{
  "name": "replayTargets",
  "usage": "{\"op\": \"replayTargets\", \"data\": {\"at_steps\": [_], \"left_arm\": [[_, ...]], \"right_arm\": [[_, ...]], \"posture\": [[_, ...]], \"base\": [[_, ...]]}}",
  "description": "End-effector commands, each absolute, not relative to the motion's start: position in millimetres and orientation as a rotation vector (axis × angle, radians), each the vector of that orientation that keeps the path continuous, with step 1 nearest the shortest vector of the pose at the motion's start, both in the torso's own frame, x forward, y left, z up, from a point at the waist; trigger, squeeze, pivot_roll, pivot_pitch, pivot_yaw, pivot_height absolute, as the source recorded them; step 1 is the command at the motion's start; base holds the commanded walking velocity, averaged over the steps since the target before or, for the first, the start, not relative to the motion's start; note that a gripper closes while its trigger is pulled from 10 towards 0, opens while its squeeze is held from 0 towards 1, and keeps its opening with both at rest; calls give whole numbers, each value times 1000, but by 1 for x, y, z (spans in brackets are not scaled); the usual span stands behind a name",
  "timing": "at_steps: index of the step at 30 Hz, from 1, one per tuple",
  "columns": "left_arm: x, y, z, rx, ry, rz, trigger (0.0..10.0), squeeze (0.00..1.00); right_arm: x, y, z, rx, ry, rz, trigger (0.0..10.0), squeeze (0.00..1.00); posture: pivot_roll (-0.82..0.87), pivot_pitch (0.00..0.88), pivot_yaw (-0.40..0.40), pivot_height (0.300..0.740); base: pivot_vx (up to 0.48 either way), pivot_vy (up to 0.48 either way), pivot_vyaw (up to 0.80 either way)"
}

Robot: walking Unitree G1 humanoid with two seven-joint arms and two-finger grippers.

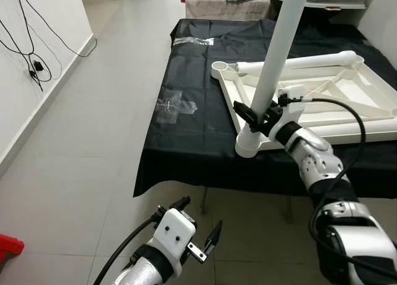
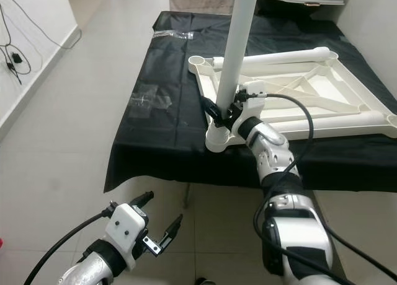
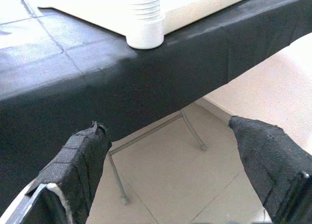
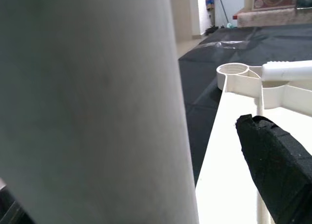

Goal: Building children table

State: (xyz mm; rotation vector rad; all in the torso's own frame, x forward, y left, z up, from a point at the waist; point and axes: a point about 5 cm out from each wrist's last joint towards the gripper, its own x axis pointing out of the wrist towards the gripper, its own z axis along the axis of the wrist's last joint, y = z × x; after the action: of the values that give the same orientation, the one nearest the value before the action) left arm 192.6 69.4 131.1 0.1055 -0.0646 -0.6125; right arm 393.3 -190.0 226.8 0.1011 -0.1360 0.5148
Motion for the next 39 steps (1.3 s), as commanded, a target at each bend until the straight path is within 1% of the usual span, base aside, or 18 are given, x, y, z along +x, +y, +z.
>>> {"op": "replayTargets", "data": {"at_steps": [1,2,10,11,12,17,18,19,20,21,29,31,35,36,39], "left_arm": [[191,69,127,104,-44,-613,10000,0],[191,69,128,105,-47,-615,10000,0],[191,69,131,104,-68,-606,10000,0],[191,70,134,102,-86,-598,10000,0],[190,71,141,119,-144,-581,10000,0],[190,72,145,135,-182,-566,10000,0],[192,76,149,137,-207,-507,10000,0],[193,78,149,133,-209,-492,10000,0],[193,78,149,133,-209,-492,10000,0],[193,79,149,129,-207,-487,10000,0],[193,78,147,129,-200,-492,10000,0],[194,78,143,135,-188,-492,10000,0],[194,79,141,139,-186,-488,10000,0],[193,79,140,140,-185,-490,10000,0],[193,78,140,140,-184,-491,10000,0]], "right_arm": [[394,-188,227,101,-122,541,10000,0],[395,-187,227,91,-107,586,10000,0],[395,-184,228,90,-89,665,10000,0],[395,-184,228,86,-89,671,9373,0],[395,-184,226,81,-83,681,10000,0],[395,-184,225,76,-80,687,10000,0],[395,-183,223,76,-73,695,10000,0],[395,-183,222,77,-71,697,9294,0],[395,-183,222,77,-71,697,9294,0],[395,-183,221,79,-70,696,0,0],[395,-183,219,76,-79,679,0,0],[396,-185,215,58,-103,587,0,0],[395,-183,212,55,-117,539,0,0],[396,-182,208,59,-114,489,0,0],[396,-182,205,65,-110,440,0,0]], "posture": [[90,191,-34,740],[91,194,-34,740],[89,194,-35,740],[88,195,-33,740],[88,194,-37,740],[89,194,-37,740],[89,195,-38,740],[90,194,-41,740],[90,194,-41,740],[89,193,-40,740],[88,189,-38,740],[93,184,-43,740],[88,182,-40,740],[88,178,-39,740],[88,178,-39,740]], "base": [[0,0,0],[0,0,0],[0,0,0],[0,0,0],[0,0,0],[0,0,0],[0,0,0],[0,0,0],[0,0,0],[0,0,0],[0,0,0],[0,0,0],[0,0,0],[0,0,0],[0,0,0]]}}
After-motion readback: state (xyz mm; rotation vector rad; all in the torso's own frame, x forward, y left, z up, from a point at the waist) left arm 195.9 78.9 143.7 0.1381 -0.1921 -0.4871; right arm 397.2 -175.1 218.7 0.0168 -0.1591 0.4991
